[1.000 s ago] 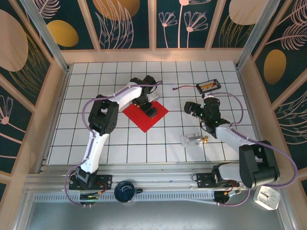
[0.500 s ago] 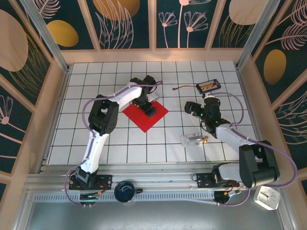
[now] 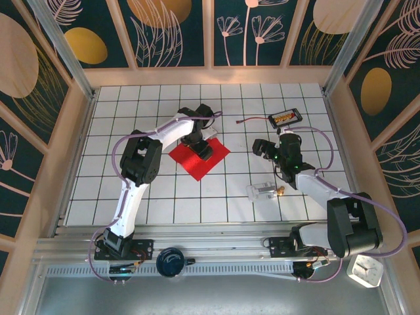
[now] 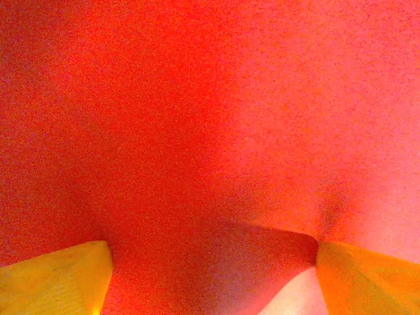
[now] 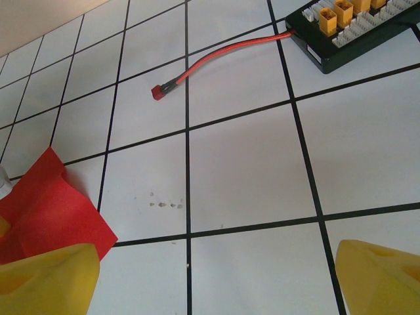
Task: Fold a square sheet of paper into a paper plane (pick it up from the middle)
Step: First fold the square sheet of paper in half at the center of the table.
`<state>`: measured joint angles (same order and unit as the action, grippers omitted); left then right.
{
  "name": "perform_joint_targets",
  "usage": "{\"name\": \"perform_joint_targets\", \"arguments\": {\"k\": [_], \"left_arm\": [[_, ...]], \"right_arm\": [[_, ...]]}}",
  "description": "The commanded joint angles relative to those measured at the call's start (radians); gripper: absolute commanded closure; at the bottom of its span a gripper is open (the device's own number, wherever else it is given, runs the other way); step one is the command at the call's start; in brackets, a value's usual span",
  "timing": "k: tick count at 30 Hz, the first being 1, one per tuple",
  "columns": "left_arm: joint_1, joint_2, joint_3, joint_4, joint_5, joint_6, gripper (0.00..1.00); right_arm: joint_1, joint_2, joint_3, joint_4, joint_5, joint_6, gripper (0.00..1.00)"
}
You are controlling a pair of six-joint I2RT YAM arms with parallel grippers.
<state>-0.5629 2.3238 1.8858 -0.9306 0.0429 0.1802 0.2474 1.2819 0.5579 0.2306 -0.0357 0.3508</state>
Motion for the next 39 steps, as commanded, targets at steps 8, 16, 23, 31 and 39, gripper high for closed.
{"name": "perform_joint_targets", "arguments": {"k": [8, 16, 23, 31, 39], "left_arm": [[-0.008, -0.156, -0.196, 0.176, 0.139, -0.087, 0.54], [-0.004, -0.423, -0.435, 0.502, 0.422, -0.259, 0.79], [0.102, -0.731, -0.942, 1.25, 0.779, -0.769, 0.81], [0.123, -0.767, -1.222, 1.855, 0.77, -1.163, 0.83], [0.098, -0.697, -1.241, 1.631, 0.672, -1.175, 0.83]], "right_arm": [[-0.011, -0.042, -0.003, -0.017, -0.008, 0.013, 0.07], [-0.011, -0.051, 0.046, -0.062, -0.041, 0.006, 0.07], [-0.008, -0.099, 0.075, -0.094, -0.364, -0.016, 0.08], [0.073, -0.034, 0.082, 0.062, -0.649, 0.142, 0.13], [0.082, 0.083, 0.086, 0.031, -0.536, 0.175, 0.19]]}}
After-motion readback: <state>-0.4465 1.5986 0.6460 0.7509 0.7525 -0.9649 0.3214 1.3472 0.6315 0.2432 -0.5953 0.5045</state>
